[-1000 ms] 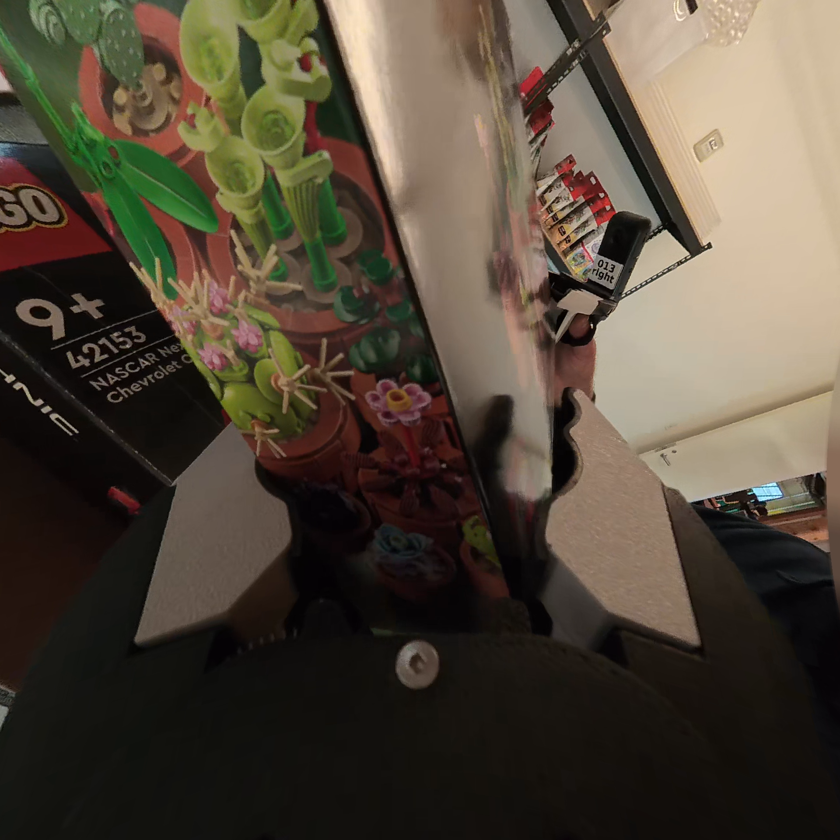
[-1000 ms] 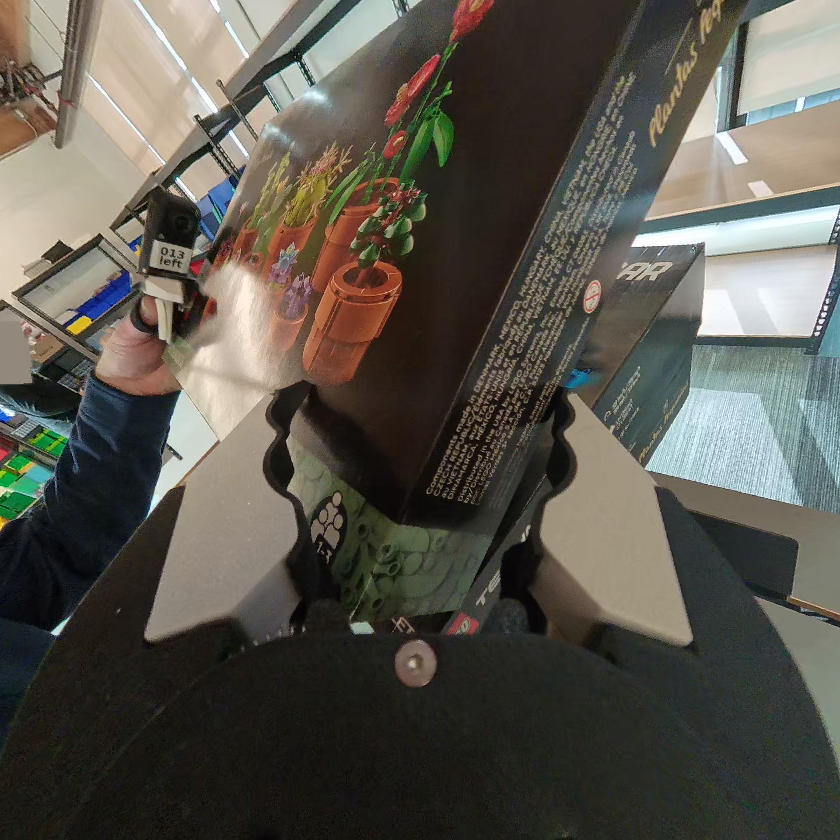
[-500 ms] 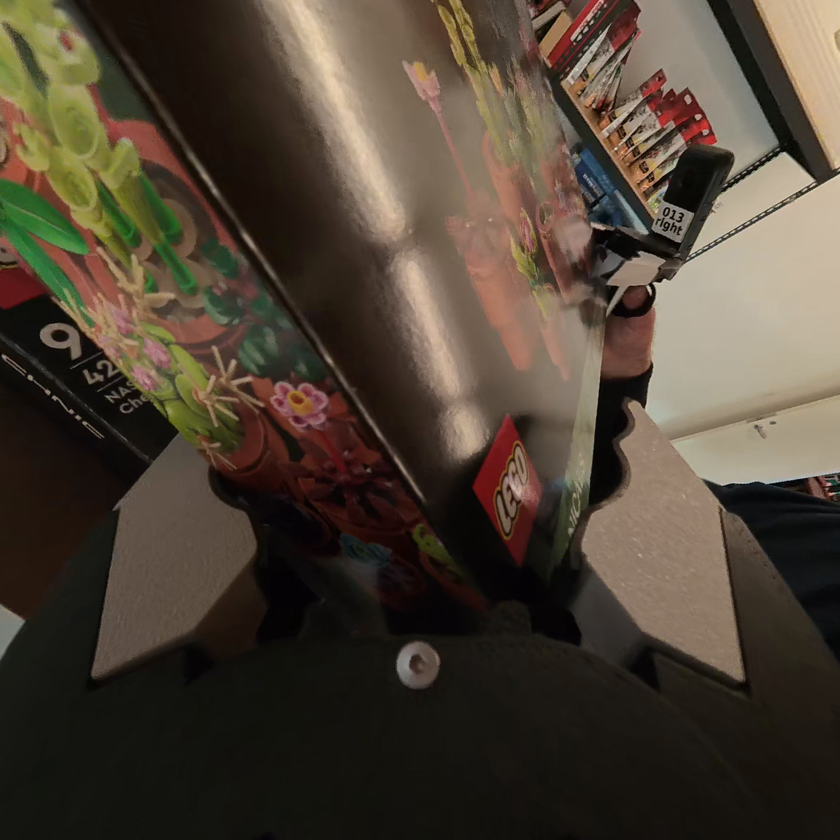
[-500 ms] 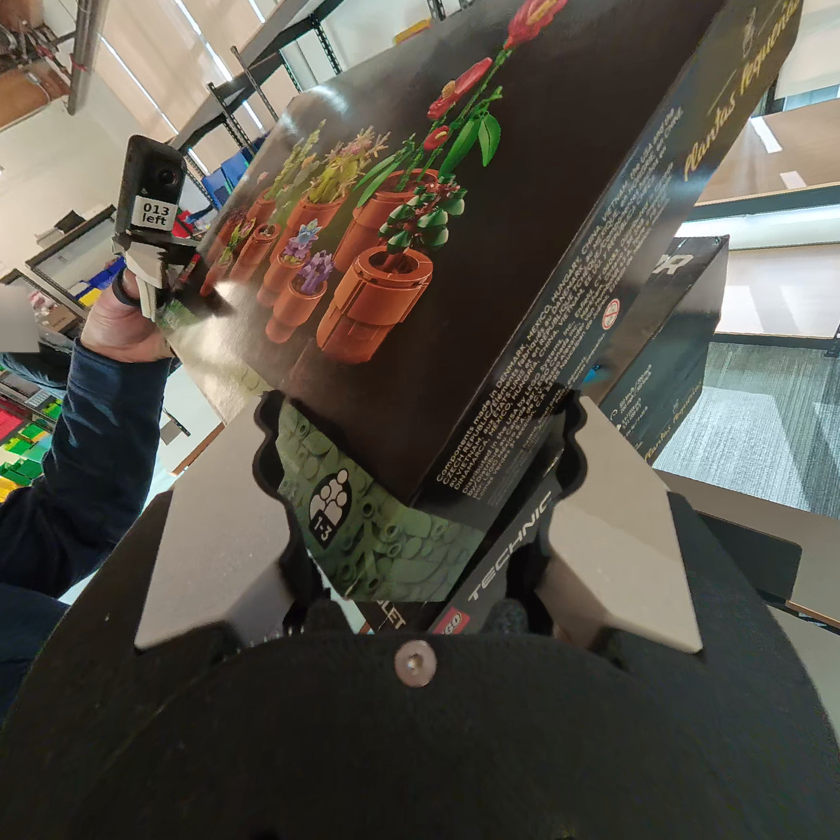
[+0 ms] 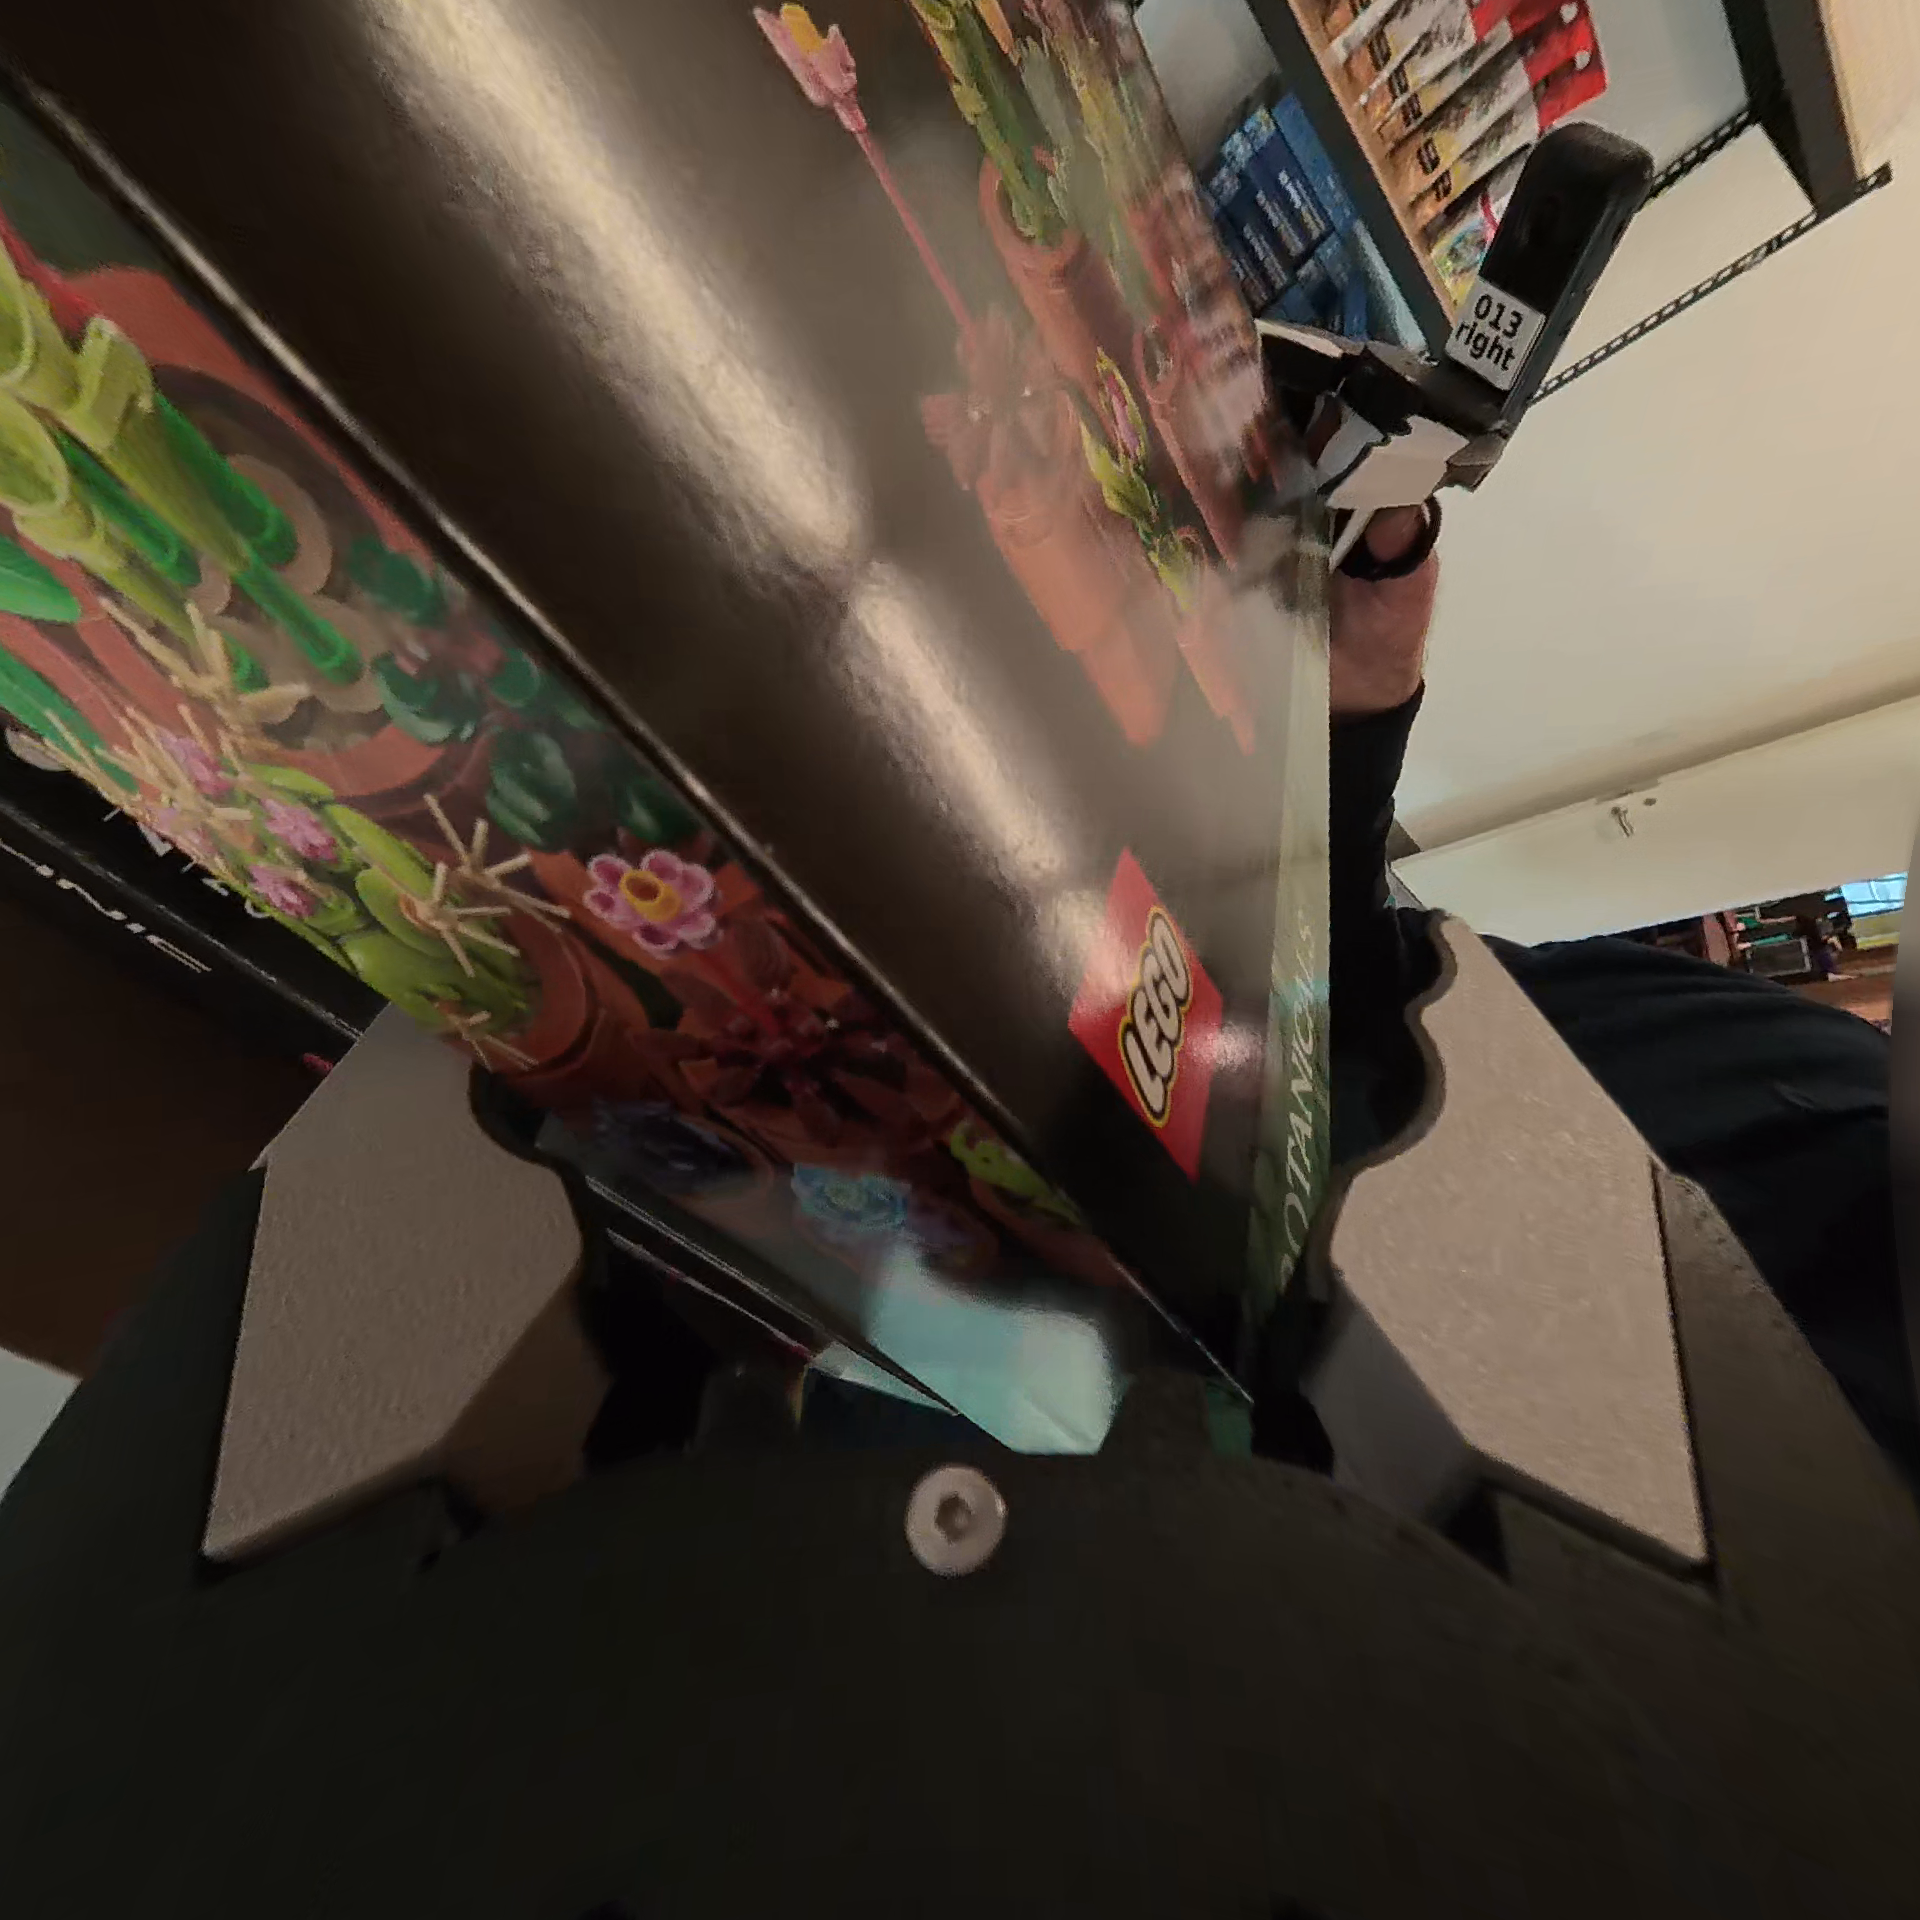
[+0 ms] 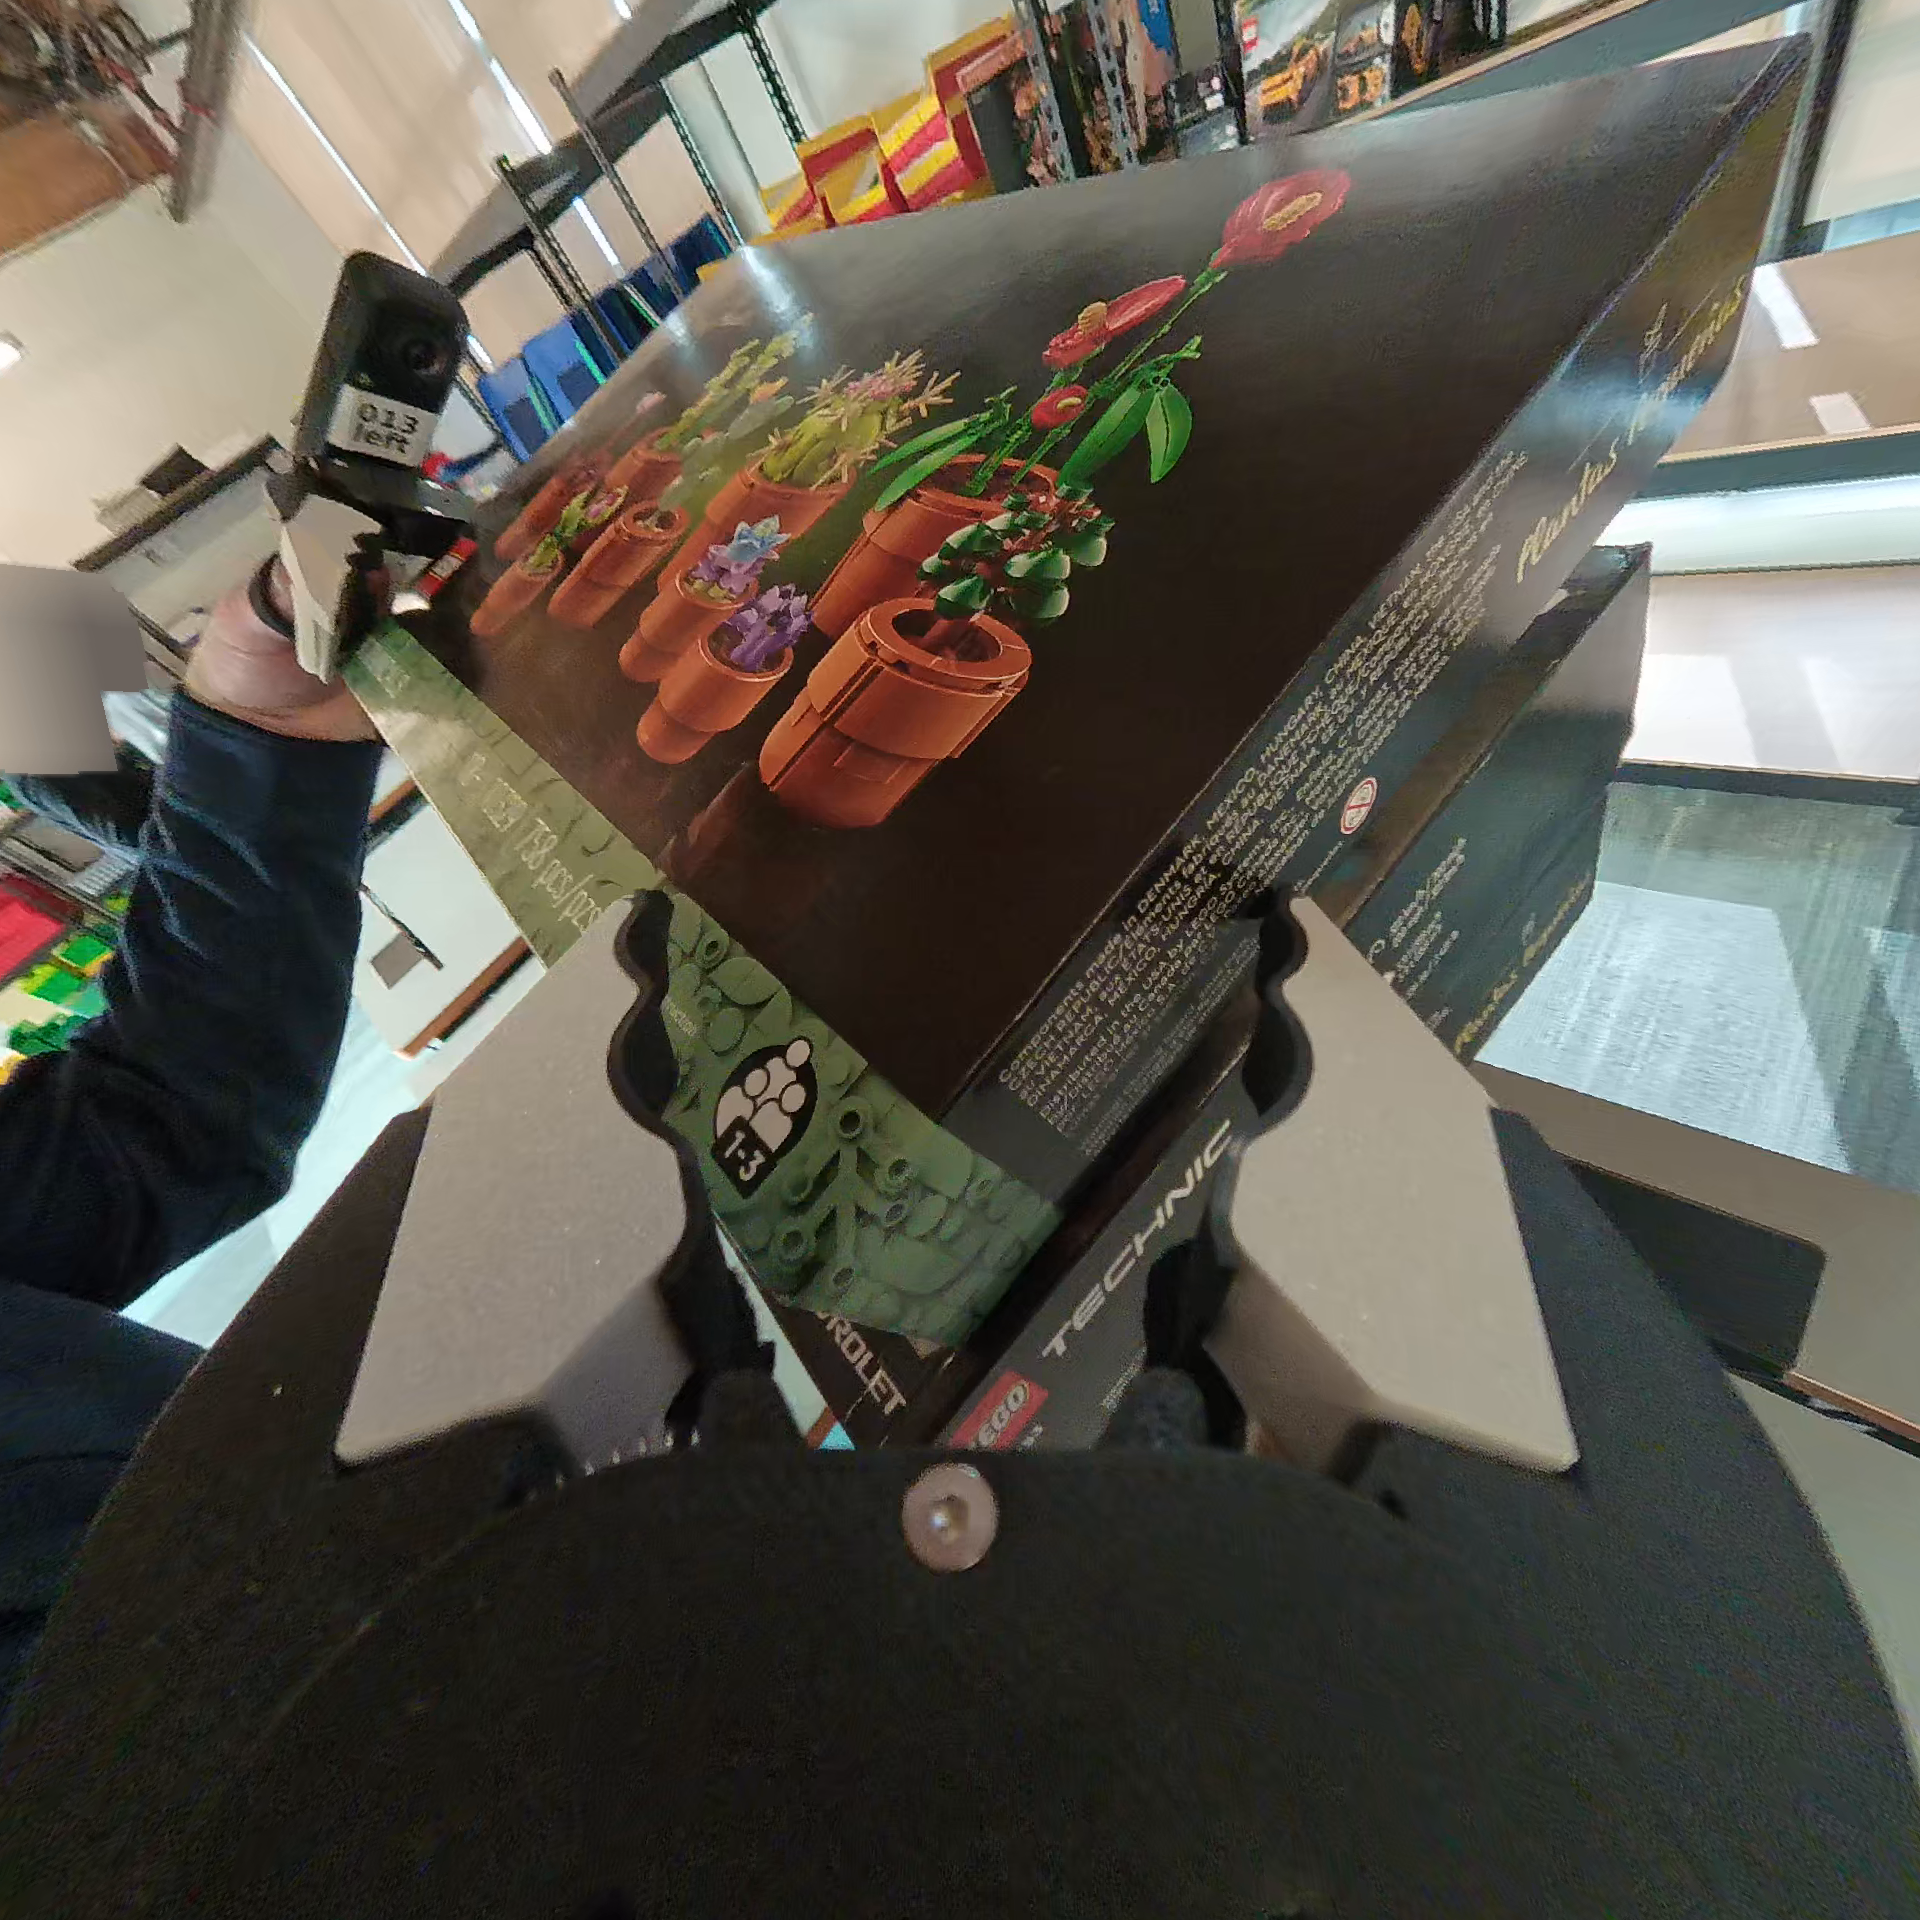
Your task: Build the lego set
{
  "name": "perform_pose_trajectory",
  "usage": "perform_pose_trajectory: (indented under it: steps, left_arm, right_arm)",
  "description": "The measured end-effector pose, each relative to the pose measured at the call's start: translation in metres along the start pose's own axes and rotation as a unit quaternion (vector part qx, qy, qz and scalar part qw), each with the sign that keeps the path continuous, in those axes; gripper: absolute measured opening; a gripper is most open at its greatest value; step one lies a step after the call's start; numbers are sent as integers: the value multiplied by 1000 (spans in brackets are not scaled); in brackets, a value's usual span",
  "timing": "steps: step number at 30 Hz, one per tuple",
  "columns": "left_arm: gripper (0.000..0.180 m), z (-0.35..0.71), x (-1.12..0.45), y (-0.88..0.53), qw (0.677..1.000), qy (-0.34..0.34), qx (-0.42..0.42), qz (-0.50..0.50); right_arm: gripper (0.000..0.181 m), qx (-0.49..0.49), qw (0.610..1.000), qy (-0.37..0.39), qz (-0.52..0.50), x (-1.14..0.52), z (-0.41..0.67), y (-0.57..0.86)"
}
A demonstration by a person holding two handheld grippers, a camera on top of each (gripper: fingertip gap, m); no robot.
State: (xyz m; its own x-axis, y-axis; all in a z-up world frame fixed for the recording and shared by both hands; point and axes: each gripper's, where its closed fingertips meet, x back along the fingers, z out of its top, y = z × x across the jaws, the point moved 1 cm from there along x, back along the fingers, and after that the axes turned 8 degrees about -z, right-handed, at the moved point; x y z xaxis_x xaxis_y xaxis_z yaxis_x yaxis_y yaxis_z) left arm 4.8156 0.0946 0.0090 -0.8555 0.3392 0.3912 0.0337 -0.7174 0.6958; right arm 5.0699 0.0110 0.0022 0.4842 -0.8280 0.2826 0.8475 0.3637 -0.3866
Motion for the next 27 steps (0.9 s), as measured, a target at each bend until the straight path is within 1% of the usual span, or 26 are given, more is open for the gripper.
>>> perform_pose_trajectory:
  steps: [3,6,8,11,14,17,21,23,25,26,27]
  left_arm:
    - [158,-1,2,1,1000,-1,7,-19]
    - [158,7,7,0,998,13,26,-47]
    - [158,5,8,-3,999,2,31,-38]
    - [159,-6,7,-7,998,-60,21,14]
    - [158,-9,7,-7,993,-108,30,31]
    - [159,-19,6,-10,982,-169,25,76]
    - [158,-35,6,-12,968,-231,51,87]
    - [158,-44,6,-15,963,-253,63,74]
    - [160,-57,9,-20,951,-290,84,69]
    - [153,-58,11,-26,948,-297,80,86]
    - [154,-56,12,-27,946,-298,82,93]
  right_arm:
    - [112,-6,1000,3,5,1,0,-1]
    - [114,2,1000,-4,2,-4,-5,-1]
    - [111,4,1000,-3,1,-5,-6,-1]
    - [109,9,1000,0,-1,-5,-4,-2]
    - [108,6,1000,-1,2,-3,-5,0]
    - [104,7,1000,8,3,-1,-5,3]
    - [101,19,1000,14,10,2,-6,3]
    - [101,23,1000,12,14,3,-6,2]
    - [100,25,999,12,18,2,-7,1]
    - [100,30,999,16,22,3,-6,0]
    - [98,35,999,13,25,4,-6,-1]
